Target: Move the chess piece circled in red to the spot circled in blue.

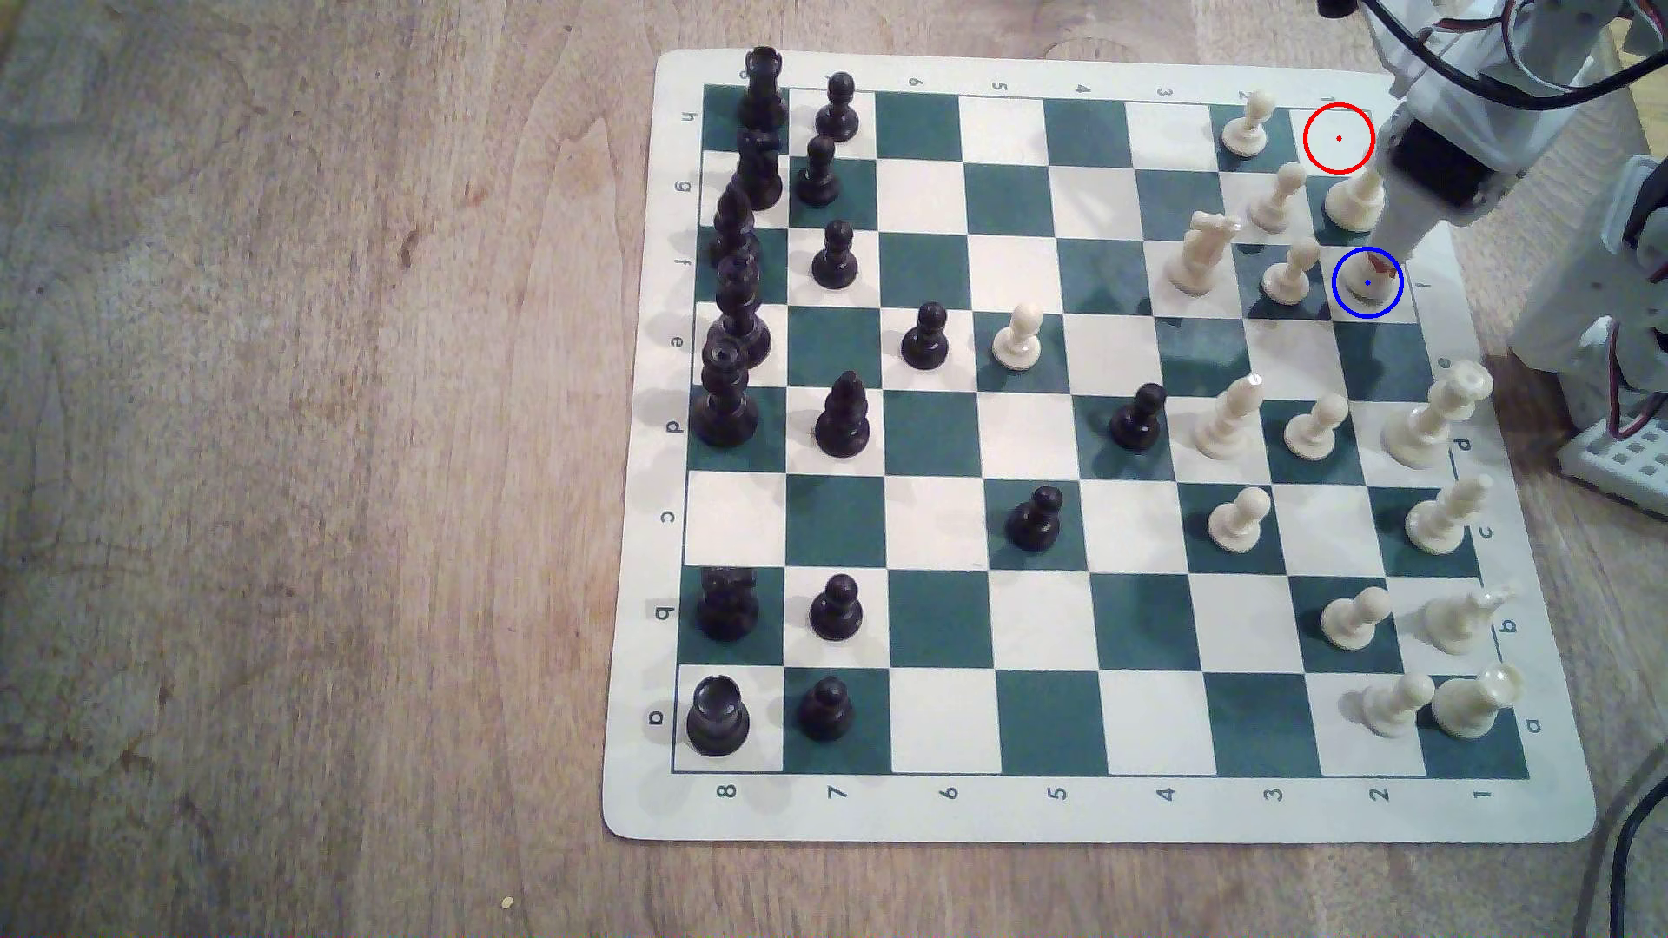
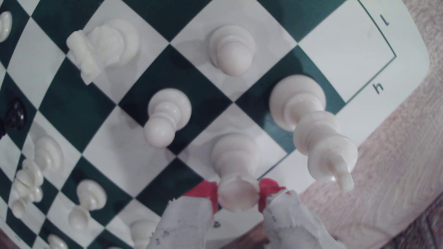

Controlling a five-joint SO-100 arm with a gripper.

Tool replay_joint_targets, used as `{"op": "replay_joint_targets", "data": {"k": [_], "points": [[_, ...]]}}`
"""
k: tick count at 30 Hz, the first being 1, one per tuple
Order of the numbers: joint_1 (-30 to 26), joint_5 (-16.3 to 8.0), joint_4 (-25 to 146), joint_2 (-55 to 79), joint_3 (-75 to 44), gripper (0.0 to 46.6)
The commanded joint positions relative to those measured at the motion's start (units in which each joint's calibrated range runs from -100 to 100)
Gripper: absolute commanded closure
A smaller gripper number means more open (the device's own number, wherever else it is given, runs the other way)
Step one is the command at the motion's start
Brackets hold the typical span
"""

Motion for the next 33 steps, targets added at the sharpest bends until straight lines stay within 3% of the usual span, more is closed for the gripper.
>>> {"op": "replay_joint_targets", "data": {"k": [1, 4, 6, 9, 21, 26, 27, 30, 31, 33], "points": [[-0.07, 0.15, -0.09, 0.21, -0.56, 41.2], [-0.07, 0.15, -0.09, 0.21, -0.56, 36.7], [0.01, 0.15, 0.08, 0.21, -0.65, 31.1], [0.09, 0.20, 0.65, -0.13, -0.93, 28.4], [-1.01, 1.37, 13.26, -7.60, -7.73, 29.1], [-5.62, 0.63, 19.08, -12.10, -13.80, 26.0], [-7.81, 0.15, 18.91, -14.64, -14.34, 23.4], [-13.76, -1.42, 18.34, -17.87, -14.34, 21.5], [-18.29, -3.08, 17.36, -18.80, -14.34, 21.4], [-21.66, -4.44, 14.74, -20.16, -13.89, 24.1]]}}
